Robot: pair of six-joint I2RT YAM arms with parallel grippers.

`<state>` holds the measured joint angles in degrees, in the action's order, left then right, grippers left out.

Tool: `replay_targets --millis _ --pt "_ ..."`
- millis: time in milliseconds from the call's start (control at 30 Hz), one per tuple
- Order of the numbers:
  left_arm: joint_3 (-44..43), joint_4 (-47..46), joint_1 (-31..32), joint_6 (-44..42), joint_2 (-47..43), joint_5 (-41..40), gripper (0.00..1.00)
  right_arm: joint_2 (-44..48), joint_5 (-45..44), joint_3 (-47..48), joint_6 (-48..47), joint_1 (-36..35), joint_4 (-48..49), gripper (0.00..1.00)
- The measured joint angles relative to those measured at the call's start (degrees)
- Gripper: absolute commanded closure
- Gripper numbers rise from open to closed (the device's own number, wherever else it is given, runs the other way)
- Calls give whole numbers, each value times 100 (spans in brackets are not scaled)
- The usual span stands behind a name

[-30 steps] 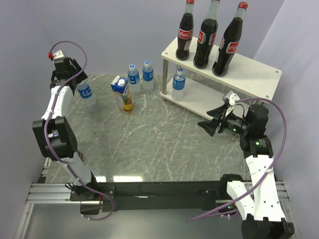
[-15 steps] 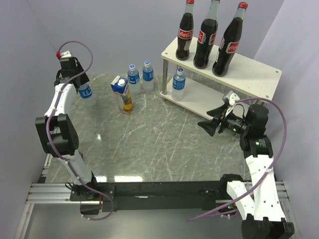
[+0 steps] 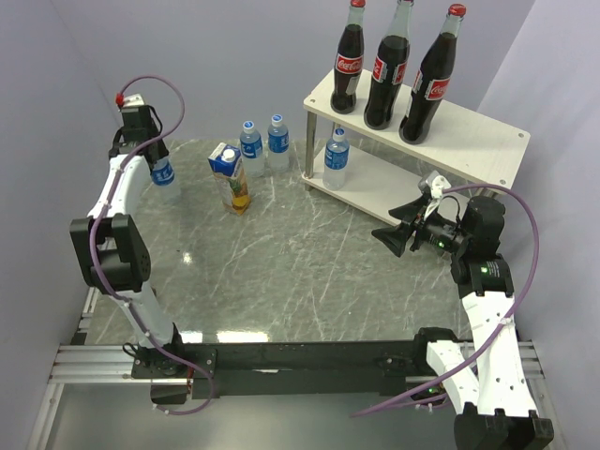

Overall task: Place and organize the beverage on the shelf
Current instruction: Pick up the drink from the center of the board.

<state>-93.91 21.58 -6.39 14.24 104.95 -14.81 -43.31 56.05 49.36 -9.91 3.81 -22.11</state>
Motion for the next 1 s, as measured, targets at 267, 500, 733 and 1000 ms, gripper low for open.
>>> replay_targets --millis 267,500,733,1000 --pt "1119 146 219 48 -1104 297 100 0 46 0 -2 0 0 22" --pt "2361 625 1045 153 -2671 699 100 0 376 0 -162 0 -44 22" --pt "2924 1119 1827 127 -3786 1202 100 0 844 -85 -415 0 -122 22" --pt "3158 778 3182 -125 -4124 1845 100 -68 1478 -527 -1025 -273 -120 23"
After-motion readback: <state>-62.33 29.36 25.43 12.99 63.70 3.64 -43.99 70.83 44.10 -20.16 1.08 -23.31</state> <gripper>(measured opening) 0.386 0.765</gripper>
